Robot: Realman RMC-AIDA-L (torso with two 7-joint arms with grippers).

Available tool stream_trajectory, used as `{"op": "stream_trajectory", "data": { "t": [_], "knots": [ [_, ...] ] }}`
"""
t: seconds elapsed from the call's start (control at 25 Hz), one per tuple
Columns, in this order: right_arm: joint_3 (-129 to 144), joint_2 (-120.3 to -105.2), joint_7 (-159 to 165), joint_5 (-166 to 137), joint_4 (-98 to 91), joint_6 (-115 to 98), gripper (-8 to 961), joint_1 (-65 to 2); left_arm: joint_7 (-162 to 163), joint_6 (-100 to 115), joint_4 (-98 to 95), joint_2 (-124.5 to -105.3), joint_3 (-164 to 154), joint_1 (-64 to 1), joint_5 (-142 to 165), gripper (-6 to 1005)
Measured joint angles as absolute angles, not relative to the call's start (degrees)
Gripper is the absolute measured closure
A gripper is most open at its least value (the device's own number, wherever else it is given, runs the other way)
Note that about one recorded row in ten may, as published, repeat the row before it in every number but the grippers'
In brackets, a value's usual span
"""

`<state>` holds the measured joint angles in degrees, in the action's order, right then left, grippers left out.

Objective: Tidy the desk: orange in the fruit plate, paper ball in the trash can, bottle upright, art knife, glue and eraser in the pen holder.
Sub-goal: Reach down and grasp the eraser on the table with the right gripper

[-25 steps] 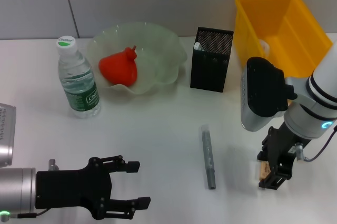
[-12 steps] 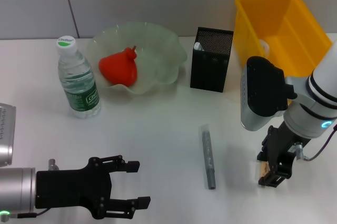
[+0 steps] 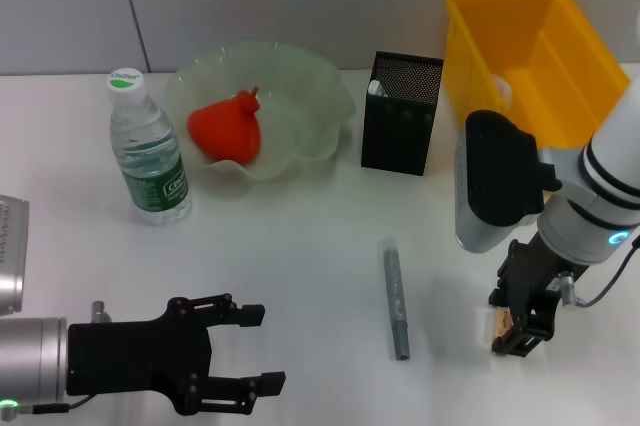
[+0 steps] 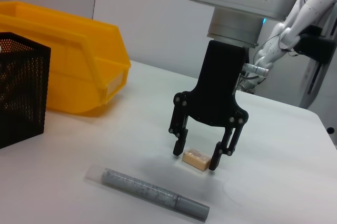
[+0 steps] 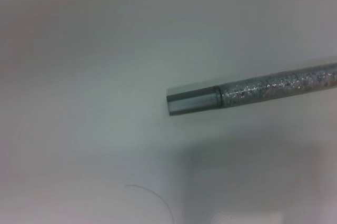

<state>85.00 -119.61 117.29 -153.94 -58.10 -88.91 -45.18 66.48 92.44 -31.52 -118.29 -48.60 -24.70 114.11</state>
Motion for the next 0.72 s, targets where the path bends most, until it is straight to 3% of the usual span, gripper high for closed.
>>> {"op": "stream_trajectory", "data": {
  "t": [0.36, 0.72],
  "knots": [
    [86.35, -119.54, 117.95, -153.99, -58.01, -88.34, 384, -45.18, 66.52, 92.44, -31.52, -118.25, -48.48, -24.76, 114.06, 158],
    [86.39, -119.52, 117.95, -153.99, -58.06, -88.12, 464, -45.26, 66.44, 92.44, -31.43, -118.21, -47.90, -24.79, 114.07, 159]
  ]
}}
